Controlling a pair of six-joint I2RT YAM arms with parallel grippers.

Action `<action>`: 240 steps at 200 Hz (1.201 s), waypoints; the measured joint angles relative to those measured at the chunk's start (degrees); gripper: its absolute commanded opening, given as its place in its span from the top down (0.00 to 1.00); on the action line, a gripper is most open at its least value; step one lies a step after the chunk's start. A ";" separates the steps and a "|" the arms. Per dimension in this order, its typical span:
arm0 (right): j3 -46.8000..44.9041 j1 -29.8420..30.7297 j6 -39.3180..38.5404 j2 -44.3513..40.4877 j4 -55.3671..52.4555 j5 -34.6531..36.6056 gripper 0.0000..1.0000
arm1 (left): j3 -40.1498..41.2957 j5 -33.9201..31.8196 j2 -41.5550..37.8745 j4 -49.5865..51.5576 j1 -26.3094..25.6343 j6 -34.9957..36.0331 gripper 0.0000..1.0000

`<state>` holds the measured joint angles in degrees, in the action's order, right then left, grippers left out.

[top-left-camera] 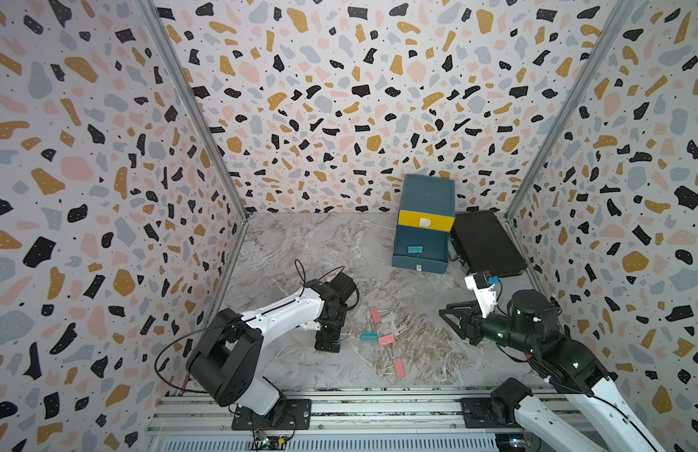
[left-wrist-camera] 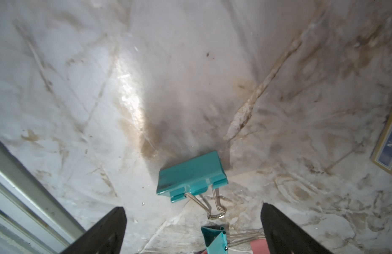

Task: Put the binder clips in the drawer according to color
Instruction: Pick up the binder clip at the center of the board.

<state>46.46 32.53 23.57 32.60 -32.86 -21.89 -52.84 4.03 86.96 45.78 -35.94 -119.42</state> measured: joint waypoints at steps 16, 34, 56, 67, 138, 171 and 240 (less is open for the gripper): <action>0.00 0.00 -0.13 0.00 -0.07 -0.31 0.59 | 0.44 0.11 0.48 -1.49 0.00 -0.02 0.04; 0.00 0.00 -0.39 0.00 -0.28 -0.50 0.59 | 1.62 0.09 1.11 -2.80 0.00 -0.04 0.07; 0.00 0.00 -0.63 -0.02 -0.68 -0.63 0.59 | 3.65 -0.33 1.14 -4.20 0.00 -0.15 0.08; 0.00 0.00 -0.66 -0.02 -0.96 -0.63 0.59 | 4.72 -0.50 1.14 -4.94 0.00 -0.15 0.10; 0.00 0.00 -0.68 -0.04 -1.51 -0.63 0.59 | 5.99 -1.40 1.53 -7.87 0.00 -0.22 0.28; 0.00 0.00 -0.68 -0.04 -1.51 -0.61 0.59 | 5.99 -1.77 1.55 -8.35 -0.04 -0.24 0.45; 0.00 0.00 -0.66 0.17 -1.46 -0.92 0.59 | 5.99 -4.35 1.20 -9.86 -0.11 -0.24 0.59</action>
<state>46.46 32.53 22.92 32.77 -34.33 -22.81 -46.85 -0.32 88.16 35.92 -36.05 -119.66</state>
